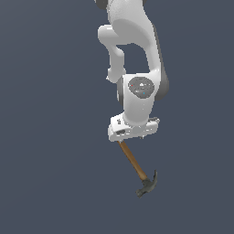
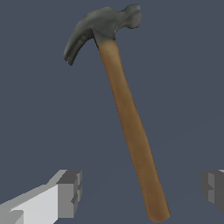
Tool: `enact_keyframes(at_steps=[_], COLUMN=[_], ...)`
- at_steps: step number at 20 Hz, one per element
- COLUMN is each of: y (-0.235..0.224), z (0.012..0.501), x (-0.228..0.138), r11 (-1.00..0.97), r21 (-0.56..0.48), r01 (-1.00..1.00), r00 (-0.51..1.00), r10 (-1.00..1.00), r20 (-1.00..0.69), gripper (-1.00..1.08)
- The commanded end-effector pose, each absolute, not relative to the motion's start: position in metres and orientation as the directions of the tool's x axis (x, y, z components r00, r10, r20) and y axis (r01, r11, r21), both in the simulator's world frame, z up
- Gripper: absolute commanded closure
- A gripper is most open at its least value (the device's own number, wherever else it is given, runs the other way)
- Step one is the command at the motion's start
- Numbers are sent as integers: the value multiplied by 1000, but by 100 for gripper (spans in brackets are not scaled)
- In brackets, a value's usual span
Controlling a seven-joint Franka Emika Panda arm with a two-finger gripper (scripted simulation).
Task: Pick up the object and move it to a goal position.
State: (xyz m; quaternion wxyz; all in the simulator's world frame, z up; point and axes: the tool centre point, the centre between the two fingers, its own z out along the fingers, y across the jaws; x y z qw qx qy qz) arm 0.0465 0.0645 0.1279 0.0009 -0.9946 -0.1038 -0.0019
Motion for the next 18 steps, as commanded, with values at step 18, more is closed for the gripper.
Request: enact_keyframes(at_steps=[18], y=[88], z=[67], x=[83], r11=[-936], r21=[0], r01=[351], r00=[936], r10=[351], r20=[-1], gripper=[-92])
